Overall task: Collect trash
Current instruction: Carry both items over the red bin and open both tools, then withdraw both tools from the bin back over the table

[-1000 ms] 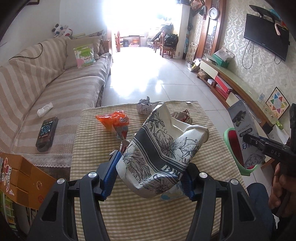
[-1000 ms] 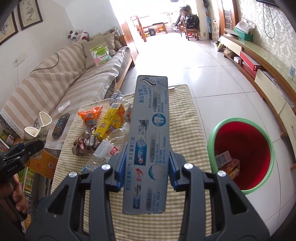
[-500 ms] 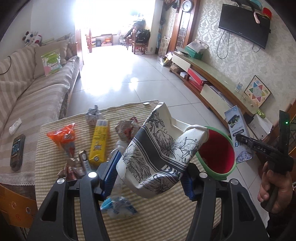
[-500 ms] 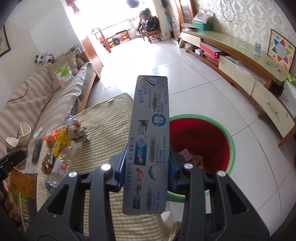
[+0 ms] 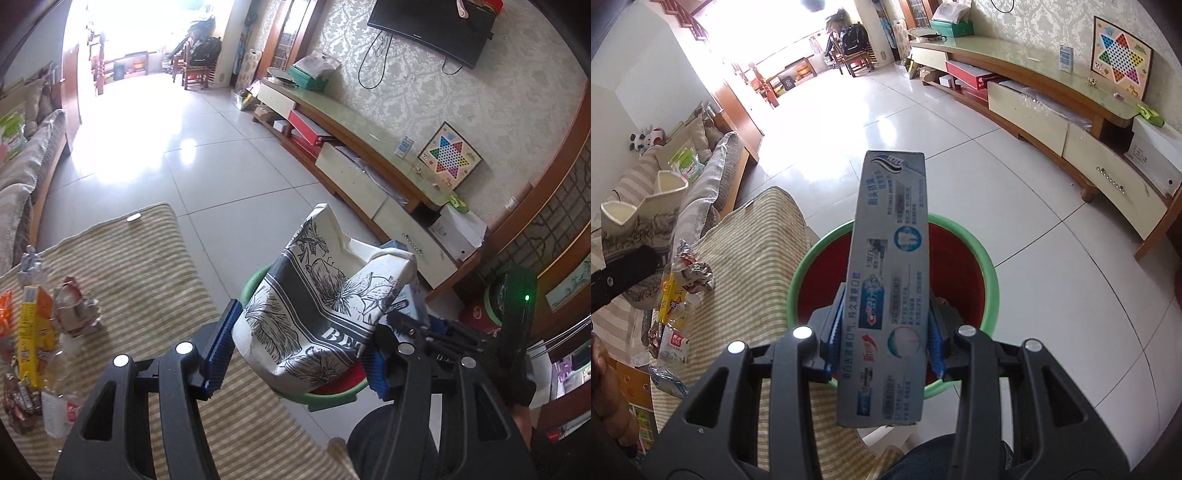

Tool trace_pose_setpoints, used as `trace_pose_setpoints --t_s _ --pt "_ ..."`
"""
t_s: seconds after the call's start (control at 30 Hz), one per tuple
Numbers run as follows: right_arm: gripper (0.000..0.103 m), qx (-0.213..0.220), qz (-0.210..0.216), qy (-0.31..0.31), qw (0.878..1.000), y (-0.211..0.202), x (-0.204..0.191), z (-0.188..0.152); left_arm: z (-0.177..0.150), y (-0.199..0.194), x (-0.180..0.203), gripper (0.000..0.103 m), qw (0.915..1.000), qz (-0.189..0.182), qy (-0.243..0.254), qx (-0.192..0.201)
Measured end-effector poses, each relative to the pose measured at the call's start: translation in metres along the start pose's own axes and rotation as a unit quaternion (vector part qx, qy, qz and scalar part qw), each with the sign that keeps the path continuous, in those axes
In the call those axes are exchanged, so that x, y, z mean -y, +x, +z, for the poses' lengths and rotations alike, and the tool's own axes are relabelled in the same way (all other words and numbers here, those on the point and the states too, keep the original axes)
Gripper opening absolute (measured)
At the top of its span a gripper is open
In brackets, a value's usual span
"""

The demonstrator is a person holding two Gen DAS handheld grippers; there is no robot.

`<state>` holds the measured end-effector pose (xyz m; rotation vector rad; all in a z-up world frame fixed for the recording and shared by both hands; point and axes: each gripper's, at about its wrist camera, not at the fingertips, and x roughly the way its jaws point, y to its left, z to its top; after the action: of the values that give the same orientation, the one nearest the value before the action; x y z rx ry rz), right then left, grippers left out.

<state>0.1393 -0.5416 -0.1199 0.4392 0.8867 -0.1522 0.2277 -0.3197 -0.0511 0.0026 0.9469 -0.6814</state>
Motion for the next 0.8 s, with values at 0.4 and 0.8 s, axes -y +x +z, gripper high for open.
trace_pose_setpoints --t_s 0.4,0.8 --pt "0.036 -0.016 0.003 0.004 1.0 0.016 0.01 -0.001 0.012 0.064 0.025 0.057 0.9976 -0.042 -0.024 -0.05" --pt "0.081 -0.014 0.006 0.009 1.0 0.018 0.007 -0.001 0.027 0.069 0.027 0.074 0.9971 -0.045 -0.04 -0.046"
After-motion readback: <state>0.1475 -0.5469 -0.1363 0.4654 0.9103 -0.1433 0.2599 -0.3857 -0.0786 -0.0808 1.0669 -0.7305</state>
